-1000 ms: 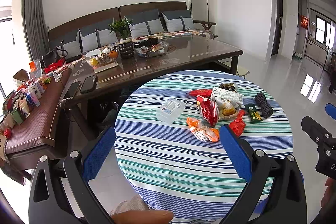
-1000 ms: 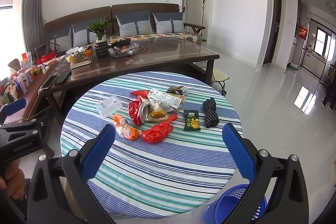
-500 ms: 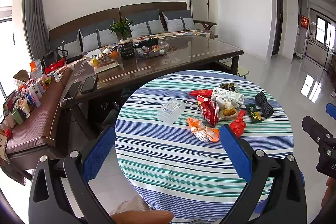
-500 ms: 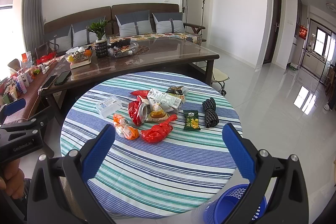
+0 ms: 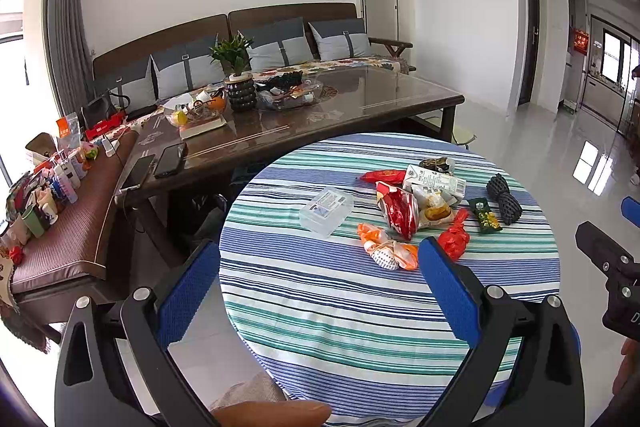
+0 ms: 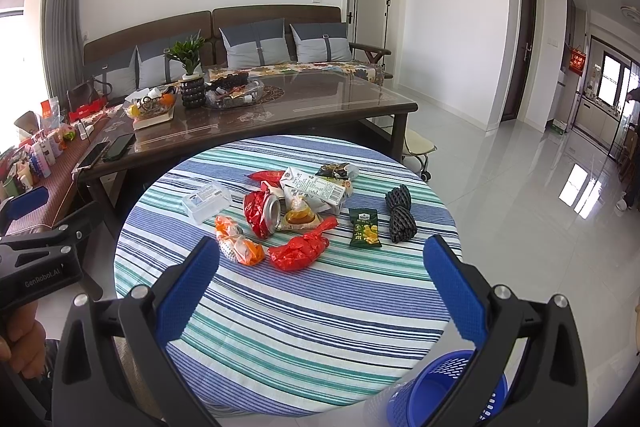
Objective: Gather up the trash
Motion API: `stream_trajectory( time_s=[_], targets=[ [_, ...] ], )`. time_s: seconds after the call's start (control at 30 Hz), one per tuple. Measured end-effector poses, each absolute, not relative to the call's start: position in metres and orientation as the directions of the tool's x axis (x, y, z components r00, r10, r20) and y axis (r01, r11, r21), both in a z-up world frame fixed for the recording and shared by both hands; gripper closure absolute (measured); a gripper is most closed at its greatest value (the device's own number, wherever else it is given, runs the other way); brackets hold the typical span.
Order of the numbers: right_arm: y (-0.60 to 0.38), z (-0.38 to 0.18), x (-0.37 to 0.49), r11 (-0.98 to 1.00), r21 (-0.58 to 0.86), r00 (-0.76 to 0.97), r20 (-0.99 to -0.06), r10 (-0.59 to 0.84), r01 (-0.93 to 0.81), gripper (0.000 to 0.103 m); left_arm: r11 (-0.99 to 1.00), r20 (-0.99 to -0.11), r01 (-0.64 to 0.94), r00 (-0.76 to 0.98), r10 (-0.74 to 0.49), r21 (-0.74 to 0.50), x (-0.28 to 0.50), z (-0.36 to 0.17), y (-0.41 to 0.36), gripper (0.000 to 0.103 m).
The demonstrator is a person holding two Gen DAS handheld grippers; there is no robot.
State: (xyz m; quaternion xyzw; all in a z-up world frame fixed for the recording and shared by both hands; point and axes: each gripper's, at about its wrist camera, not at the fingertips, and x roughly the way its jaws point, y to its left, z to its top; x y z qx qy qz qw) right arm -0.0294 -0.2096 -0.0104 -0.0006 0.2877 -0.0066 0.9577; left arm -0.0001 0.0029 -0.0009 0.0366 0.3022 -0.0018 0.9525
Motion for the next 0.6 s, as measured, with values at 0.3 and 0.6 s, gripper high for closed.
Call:
stream_trajectory(
  time_s=[0.3, 0.6],
  targets=[
    [-0.208, -0.01, -0.029, 1.0, -0.007, 0.832, -0.555, -0.012, 0.01, 0.005, 0.997, -0.575, 0.023, 0.818, 0.021, 0.069, 0.0, -0.001, 0.006, 0.005],
    [-0.209, -0.018, -0.025, 1.0, -0.009, 0.827, -0.562, -0.013, 0.009, 0.005, 0.997, -0.581, 0.022, 0.813, 0.023, 0.07, -0.004, -0.001, 0.019, 0.005]
  ],
)
